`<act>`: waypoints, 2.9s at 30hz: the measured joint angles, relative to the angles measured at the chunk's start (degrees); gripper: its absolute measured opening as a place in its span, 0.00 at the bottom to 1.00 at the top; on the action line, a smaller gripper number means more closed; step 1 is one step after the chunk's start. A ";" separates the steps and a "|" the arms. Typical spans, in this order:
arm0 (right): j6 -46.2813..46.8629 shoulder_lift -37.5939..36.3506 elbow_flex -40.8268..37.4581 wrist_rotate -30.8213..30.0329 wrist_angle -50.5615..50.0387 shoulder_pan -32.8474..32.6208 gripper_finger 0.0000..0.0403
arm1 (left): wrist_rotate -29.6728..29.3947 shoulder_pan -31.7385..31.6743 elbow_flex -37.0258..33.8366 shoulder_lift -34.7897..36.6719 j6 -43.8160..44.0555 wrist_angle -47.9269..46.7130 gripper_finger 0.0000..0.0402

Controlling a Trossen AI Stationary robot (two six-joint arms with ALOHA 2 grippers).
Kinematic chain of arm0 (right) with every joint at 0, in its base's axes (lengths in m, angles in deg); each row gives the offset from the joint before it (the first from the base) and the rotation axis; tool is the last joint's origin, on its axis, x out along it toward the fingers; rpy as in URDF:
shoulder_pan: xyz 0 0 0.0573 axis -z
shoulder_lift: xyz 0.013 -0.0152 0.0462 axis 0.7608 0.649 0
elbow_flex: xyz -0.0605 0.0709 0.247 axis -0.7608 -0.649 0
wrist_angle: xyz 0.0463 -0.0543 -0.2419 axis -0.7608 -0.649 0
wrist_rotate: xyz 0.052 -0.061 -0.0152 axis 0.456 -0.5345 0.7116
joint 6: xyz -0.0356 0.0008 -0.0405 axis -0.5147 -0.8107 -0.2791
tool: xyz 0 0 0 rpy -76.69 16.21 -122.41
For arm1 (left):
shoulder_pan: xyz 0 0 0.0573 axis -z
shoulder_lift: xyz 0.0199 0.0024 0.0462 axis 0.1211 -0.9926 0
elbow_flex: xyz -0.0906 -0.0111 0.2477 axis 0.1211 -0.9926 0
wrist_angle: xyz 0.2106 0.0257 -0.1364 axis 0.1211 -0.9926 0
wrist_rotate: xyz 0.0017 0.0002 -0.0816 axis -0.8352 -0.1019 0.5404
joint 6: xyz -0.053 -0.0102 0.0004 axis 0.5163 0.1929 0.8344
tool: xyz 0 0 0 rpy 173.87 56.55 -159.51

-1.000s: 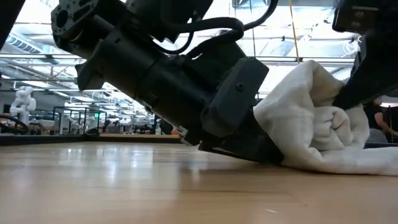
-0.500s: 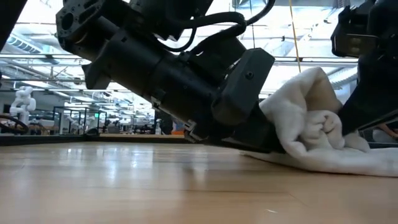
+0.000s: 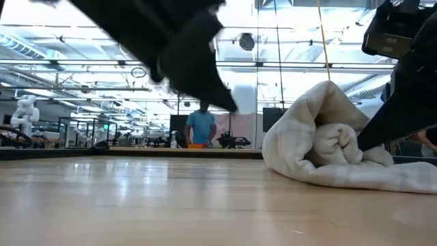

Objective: Roll towel
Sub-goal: Roll the white kitchen towel

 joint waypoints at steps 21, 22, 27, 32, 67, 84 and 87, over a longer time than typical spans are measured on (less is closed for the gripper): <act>10.53 -2.46 2.65 -5.11 -10.13 -11.48 0.43 | -2.07 2.10 5.61 -8.24 -19.83 31.91 0.76; 10.63 -1.45 2.61 -5.09 -10.14 -11.66 0.40 | -2.25 2.04 6.60 -9.13 -19.80 31.86 0.76; 10.59 3.14 2.52 -4.22 -8.08 -10.65 0.22 | 2.18 0.59 9.34 -11.34 -18.29 30.19 0.74; 10.52 5.56 2.51 -3.65 -6.38 -9.56 0.05 | 4.48 -1.16 11.04 -13.14 -13.68 19.42 0.72; 10.76 9.50 2.64 -1.96 -4.56 -4.06 0.00 | 7.59 -0.16 9.56 -6.77 -32.97 10.22 0.04; 9.58 6.94 2.40 -0.09 -7.58 -3.92 0.00 | 10.41 -3.09 6.46 -6.14 -28.20 9.78 0.04; 10.06 4.09 2.27 -0.93 -9.08 -4.48 0.01 | 10.12 -3.24 6.21 -6.14 -23.58 9.53 0.06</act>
